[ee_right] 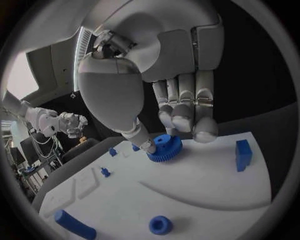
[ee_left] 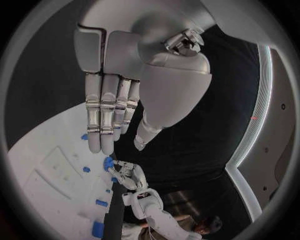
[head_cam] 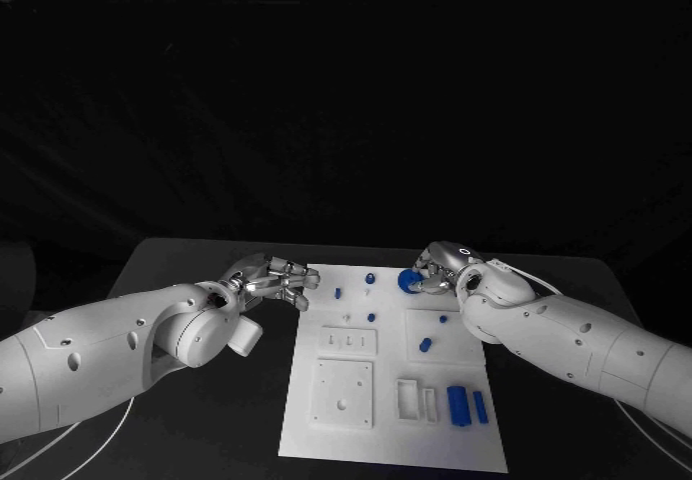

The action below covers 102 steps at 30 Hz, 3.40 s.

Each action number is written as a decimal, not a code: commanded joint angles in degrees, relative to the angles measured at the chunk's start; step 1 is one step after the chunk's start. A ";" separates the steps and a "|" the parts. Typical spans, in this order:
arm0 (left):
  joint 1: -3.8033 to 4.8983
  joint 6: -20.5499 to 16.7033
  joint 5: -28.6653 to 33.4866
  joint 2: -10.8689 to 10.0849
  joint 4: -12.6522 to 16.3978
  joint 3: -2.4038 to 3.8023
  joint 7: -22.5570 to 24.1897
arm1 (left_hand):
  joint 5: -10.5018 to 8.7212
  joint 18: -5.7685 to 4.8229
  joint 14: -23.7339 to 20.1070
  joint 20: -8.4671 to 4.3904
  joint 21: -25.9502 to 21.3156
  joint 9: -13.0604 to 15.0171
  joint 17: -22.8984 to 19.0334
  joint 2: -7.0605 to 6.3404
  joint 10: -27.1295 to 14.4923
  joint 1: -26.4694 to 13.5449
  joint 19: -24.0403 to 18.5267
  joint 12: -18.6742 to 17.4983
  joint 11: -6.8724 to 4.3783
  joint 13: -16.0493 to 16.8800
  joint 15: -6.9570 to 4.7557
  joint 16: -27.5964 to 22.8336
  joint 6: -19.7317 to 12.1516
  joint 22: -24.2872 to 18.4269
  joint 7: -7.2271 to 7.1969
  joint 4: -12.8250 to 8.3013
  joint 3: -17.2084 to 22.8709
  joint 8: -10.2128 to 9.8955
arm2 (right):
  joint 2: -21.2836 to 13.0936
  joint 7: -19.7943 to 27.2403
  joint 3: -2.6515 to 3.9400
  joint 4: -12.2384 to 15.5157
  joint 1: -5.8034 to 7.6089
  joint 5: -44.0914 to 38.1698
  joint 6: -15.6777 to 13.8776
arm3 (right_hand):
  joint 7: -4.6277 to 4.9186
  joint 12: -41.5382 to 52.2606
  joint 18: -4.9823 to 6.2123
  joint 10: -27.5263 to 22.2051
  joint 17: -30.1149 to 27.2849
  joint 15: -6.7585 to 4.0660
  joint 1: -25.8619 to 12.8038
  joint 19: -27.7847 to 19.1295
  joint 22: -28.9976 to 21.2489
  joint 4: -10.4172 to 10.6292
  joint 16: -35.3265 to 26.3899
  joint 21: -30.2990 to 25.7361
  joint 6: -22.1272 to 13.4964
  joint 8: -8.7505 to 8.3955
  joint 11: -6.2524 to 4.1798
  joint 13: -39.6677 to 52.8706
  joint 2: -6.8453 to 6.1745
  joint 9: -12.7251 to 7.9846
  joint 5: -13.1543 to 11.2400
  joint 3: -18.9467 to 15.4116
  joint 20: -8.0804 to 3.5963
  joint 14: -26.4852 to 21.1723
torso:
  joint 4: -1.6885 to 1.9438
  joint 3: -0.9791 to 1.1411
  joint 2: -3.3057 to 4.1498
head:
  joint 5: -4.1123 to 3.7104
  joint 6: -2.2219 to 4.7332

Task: Assemble the parts on the task board

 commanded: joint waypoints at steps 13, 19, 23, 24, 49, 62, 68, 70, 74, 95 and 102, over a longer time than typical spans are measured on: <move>0.03 0.70 -0.55 -0.39 0.49 0.05 0.24 | 0.17 0.88 -0.34 0.07 0.27 -0.03 0.07 0.39 -0.27 0.01 -0.51 -0.16 0.07 -0.03 0.07 0.36 -0.22 -0.05 -0.02 0.08 0.11 -0.17 | -1.36 -2.34 0.05 10.26 -0.52 -6.28 -8.40 | -0.08 -0.19 -0.38 0.64 -0.14 -0.50 0.21 3.12 1.15 0.24 -0.17 0.44 0.81 0.14 0.02 0.19 -1.10 0.01 -0.78 1.64 -0.54 -0.06 | -0.03 -0.06 0.00 | 0.26 -0.01; 0.03 0.68 -0.58 -0.44 0.59 0.05 0.24 | 0.17 0.88 -0.34 0.07 0.27 -0.03 0.07 0.39 -0.27 0.01 -0.51 -0.16 0.07 -0.03 0.07 0.36 -0.22 -0.05 -0.02 0.08 0.11 -0.17 | 0.35 -2.27 -0.69 10.34 -1.03 -7.85 -8.02 | -0.05 -0.22 -0.41 0.66 -0.10 -0.49 0.30 3.13 1.28 0.42 -0.14 0.58 0.77 0.13 0.04 0.25 -1.28 -0.08 -0.83 1.86 -0.52 -0.04 | -0.01 -0.09 -0.01 | 0.28 0.05; 0.03 0.77 -0.59 -0.33 0.57 0.05 0.26 | 0.17 0.90 -0.35 0.06 0.42 -0.03 0.04 0.32 -0.27 0.14 -0.52 -0.16 0.06 -0.03 0.05 0.47 -0.24 -0.20 -0.02 0.22 0.21 -0.17 | 2.24 -1.98 -1.52 8.59 -1.37 -8.26 -7.70 | -0.03 -0.29 -0.40 0.62 -0.11 -0.49 0.38 3.12 1.30 0.44 -0.16 0.48 0.74 0.13 0.04 0.24 -1.29 -0.12 -0.82 1.91 -0.52 -0.05 | 0.10 -0.05 0.03 | 0.39 -0.09; 0.03 0.79 -0.59 -0.29 0.55 0.05 0.26 | 0.17 0.90 -0.35 0.06 0.42 -0.03 0.04 0.32 -0.27 0.14 -0.52 -0.16 0.06 -0.03 0.05 0.47 -0.24 -0.20 -0.02 0.22 0.21 -0.17 | 2.61 -1.92 -1.67 8.19 -1.44 -8.30 -7.65 | -0.04 -0.27 -0.40 0.64 -0.11 -0.50 0.38 3.12 1.31 0.44 -0.17 0.50 0.75 0.13 0.04 0.25 -1.29 -0.12 -0.78 1.91 -0.53 -0.06 | 0.12 -0.05 0.04 | 0.39 -0.13; 0.02 1.21 -0.62 0.17 0.17 0.05 0.18 | 0.17 0.90 -0.35 0.06 0.42 -0.03 0.04 0.32 -0.27 0.14 -0.52 -0.16 0.06 -0.03 0.05 0.47 -0.24 -0.20 -0.02 0.22 0.21 -0.17 | 9.07 -1.61 -3.67 -1.78 -2.00 -8.66 -5.47 | 0.11 -0.68 -0.36 0.38 -0.29 -0.48 0.20 3.11 1.42 0.20 -0.45 0.18 0.29 0.11 0.12 0.14 -1.04 -0.42 -0.06 1.51 -0.51 -0.13 | -0.10 0.04 -0.03 | 0.56 -0.28; 0.02 1.41 -0.62 0.48 -0.08 0.05 0.09 | 0.17 0.90 -0.40 0.09 0.53 -0.03 0.01 0.37 -0.34 0.04 -0.57 -0.16 0.09 -0.03 0.08 0.50 -0.26 -0.36 -0.01 0.24 0.24 -0.17 | 10.25 -0.87 -4.36 -3.01 -2.00 -6.16 -5.07 | 0.85 -2.31 0.04 -0.50 -0.65 -0.26 -5.31 3.11 1.08 4.77 -1.16 -0.92 -3.16 0.15 0.66 -1.14 -1.01 -1.81 -4.21 0.23 -0.29 -0.22 | -0.04 0.03 -0.04 | 0.47 -0.28; 0.02 1.44 -0.62 0.45 -0.12 0.05 0.06 | 0.17 0.90 -0.40 0.09 0.53 -0.03 0.01 0.37 -0.34 0.04 -0.57 -0.16 0.09 -0.03 0.08 0.50 -0.26 -0.36 -0.01 0.24 0.24 -0.17 | 9.90 -0.69 -4.44 -2.57 -2.00 -5.25 -5.10 | 0.77 -2.28 0.14 -0.50 -0.46 -0.24 -8.96 3.15 1.11 8.55 -1.14 -0.85 -3.45 0.17 0.77 -1.31 -2.15 -1.73 -9.49 -0.80 -0.26 -0.22 | -0.10 0.04 -0.04 | 0.58 -0.25; 0.02 1.45 -0.62 0.44 -0.12 0.05 0.06 | 0.17 0.90 -0.40 0.09 0.53 -0.03 0.01 0.37 -0.34 0.04 -0.57 -0.16 0.09 -0.03 0.08 0.50 -0.26 -0.36 -0.01 0.24 0.24 -0.17 | 9.60 -0.72 -4.45 -2.26 -2.00 -5.13 -5.22 | 0.72 -2.17 0.11 -0.43 -0.24 -0.25 -8.81 3.14 1.19 10.14 -1.08 -0.72 -3.42 0.17 0.72 -1.38 -2.70 -1.47 -9.66 -0.58 -0.28 -0.15 | -0.07 0.03 -0.04 | 0.56 -0.26; 0.02 1.45 -0.62 0.35 -0.12 0.05 0.04 | 0.17 0.90 -0.40 0.09 0.53 -0.03 0.01 0.37 -0.34 0.04 -0.57 -0.16 0.09 -0.03 0.08 0.50 -0.26 -0.36 -0.01 0.24 0.24 -0.17 | 8.82 -0.85 -4.46 -1.59 -2.02 -4.91 -5.24 | 0.67 -2.05 0.12 -0.39 -0.18 -0.27 -8.93 3.17 1.21 10.33 -1.06 -0.65 -3.18 0.23 0.72 -1.31 -2.61 -1.39 -9.63 -0.52 -0.28 -0.16 | -0.12 0.08 -0.06 | 0.56 -0.28; 0.03 0.99 -0.62 -0.61 -0.63 0.05 0.14 | 0.17 0.92 -0.41 0.09 0.66 -0.03 -0.01 0.34 -0.33 0.11 -0.60 -0.16 0.08 -0.03 0.07 0.54 -0.25 -0.51 -0.01 0.15 0.30 -0.17 | -2.59 2.54 -0.34 9.86 -2.14 1.95 -13.12 | 0.73 -1.77 0.14 -0.16 0.12 -0.38 -5.87 3.15 1.36 8.49 -0.97 -0.18 -2.75 0.17 0.70 -1.20 -2.50 -1.47 -8.09 -0.05 -0.37 -0.17 | -0.92 0.58 -0.29 | 0.39 0.38; 0.02 1.00 -0.62 -0.98 -0.59 0.06 0.60 | 0.18 0.91 -0.45 0.09 0.68 -0.03 -0.02 0.31 -0.26 0.13 -0.64 -0.15 0.06 -0.03 0.07 0.53 -0.24 -0.53 -0.02 0.14 0.34 -0.18 | -7.64 13.60 2.83 10.41 -2.15 12.32 -7.69 | 1.08 -2.37 0.02 -0.86 -0.32 -0.13 1.43 2.91 1.40 4.55 -1.65 -0.85 -2.76 0.12 0.88 -1.53 -0.51 -2.00 -5.46 -2.59 -0.15 -0.24 | -1.96 1.06 -0.59 | 0.43 0.63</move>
